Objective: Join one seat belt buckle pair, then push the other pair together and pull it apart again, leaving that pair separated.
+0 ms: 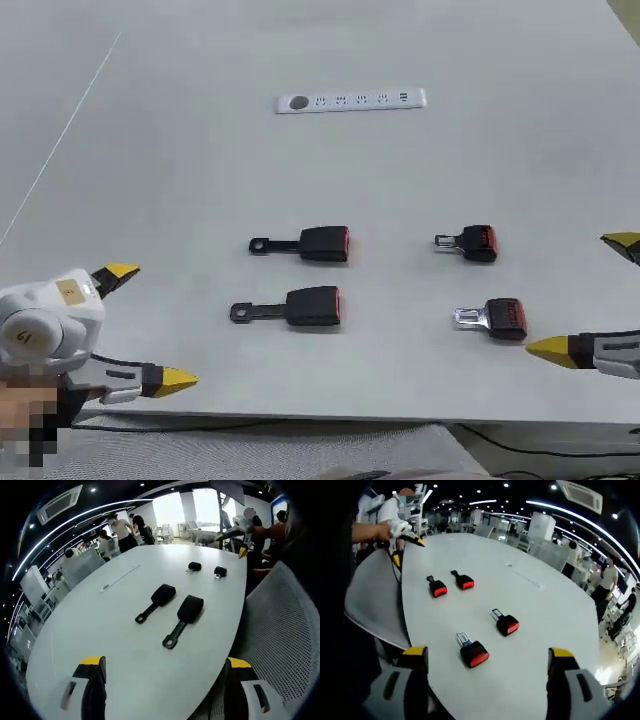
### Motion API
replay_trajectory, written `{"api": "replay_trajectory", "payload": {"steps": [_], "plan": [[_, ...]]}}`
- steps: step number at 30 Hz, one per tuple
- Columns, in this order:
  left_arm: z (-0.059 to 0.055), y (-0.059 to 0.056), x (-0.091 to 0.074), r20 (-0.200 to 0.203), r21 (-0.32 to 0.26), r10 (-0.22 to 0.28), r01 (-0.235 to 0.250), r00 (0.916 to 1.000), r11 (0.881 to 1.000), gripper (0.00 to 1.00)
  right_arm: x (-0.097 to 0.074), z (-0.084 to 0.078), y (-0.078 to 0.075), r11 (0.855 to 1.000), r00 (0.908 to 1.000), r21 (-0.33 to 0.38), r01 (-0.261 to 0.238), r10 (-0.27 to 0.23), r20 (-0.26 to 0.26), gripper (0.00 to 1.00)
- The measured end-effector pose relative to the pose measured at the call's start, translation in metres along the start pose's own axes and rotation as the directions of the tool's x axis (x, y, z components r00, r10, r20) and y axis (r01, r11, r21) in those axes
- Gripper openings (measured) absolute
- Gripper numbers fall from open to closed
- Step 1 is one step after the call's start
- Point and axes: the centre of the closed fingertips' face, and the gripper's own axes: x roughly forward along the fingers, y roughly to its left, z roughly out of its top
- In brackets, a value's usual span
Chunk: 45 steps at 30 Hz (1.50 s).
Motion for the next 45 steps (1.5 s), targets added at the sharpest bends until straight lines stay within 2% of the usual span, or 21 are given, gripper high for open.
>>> {"api": "replay_trajectory", "payload": {"steps": [22, 28, 35, 45], "plan": [[0.0024, 0.0050, 0.0026, 0.010, -0.013, 0.004, -0.003, 0.9999, 1.000, 1.00, 0.0039, 0.0003, -0.0014, 1.000, 1.0000, 0.006, -0.005, 0.005, -0.006, 1.00], [0.0043, 0.0075, 0.0035, 0.010, -0.014, 0.005, -0.005, 0.9999, 1.000, 1.00, 0.0056, -0.0038, -0.0012, 1.000, 0.9994, -0.025, -0.011, 0.010, -0.035, 1.00], [0.0065, 0.0089, 0.0049, 0.012, -0.012, 0.005, -0.005, 0.9999, 1.000, 1.00, 0.0068, -0.0004, -0.0030, 1.000, 0.9995, -0.020, -0.012, 0.011, -0.030, 1.00], [0.0039, 0.0101, 0.0030, 0.011, -0.018, 0.008, -0.008, 0.9999, 1.000, 1.00, 0.0071, -0.0013, -0.0038, 1.000, 0.9994, -0.017, -0.017, 0.016, -0.030, 1.00]]}}
